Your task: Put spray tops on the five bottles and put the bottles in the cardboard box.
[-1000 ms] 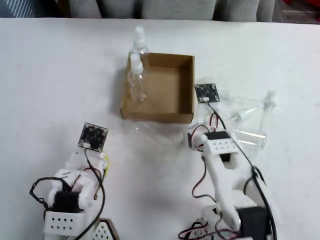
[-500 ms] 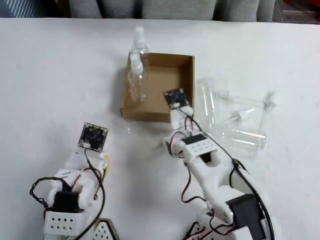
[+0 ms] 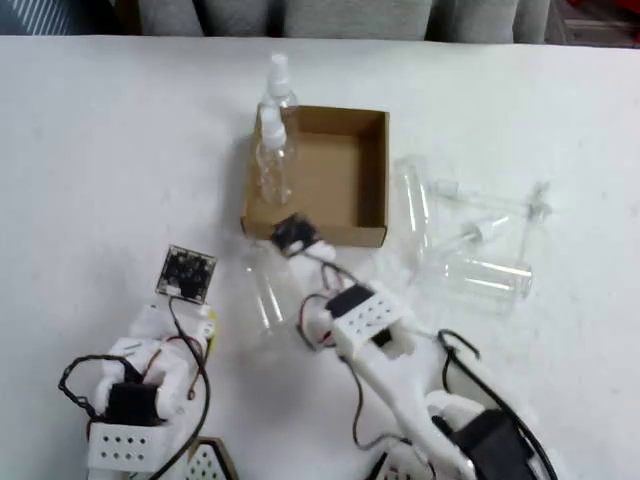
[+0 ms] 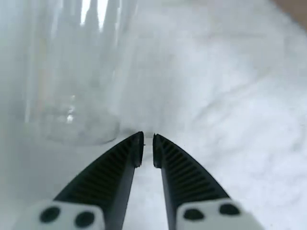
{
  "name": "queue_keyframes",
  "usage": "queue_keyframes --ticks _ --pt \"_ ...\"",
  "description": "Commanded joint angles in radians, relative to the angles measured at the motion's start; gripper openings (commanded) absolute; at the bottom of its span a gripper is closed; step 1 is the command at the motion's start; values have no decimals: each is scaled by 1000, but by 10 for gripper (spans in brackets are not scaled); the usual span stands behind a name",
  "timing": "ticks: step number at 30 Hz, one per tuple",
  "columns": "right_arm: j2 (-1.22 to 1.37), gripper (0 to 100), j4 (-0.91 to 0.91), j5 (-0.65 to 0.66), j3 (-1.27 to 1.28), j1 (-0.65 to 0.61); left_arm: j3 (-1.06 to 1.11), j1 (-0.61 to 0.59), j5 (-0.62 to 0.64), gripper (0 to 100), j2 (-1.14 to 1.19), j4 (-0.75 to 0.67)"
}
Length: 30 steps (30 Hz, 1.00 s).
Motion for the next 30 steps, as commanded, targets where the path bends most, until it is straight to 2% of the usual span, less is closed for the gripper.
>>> queue_keyframes --ticks 1,7,13,21,24,26,30 --pt "-99 18 85 0 -6 -4 -5 -10 -3 109 -12 -38" --pt "-108 18 4 2 14 177 -5 -12 -3 109 -12 -38" --pt "-108 18 -15 2 41 285 -5 -7 0 109 -12 -35" --pt "-107 18 -15 2 63 323 -6 27 8 109 -16 -35" --pt "-107 18 -15 2 64 323 -38 -10 41 109 -12 -26" --pt "-107 18 -16 2 71 323 -77 -47 87 109 -12 2" --pt "-107 18 -107 3 118 323 -227 -58 95 109 10 98"
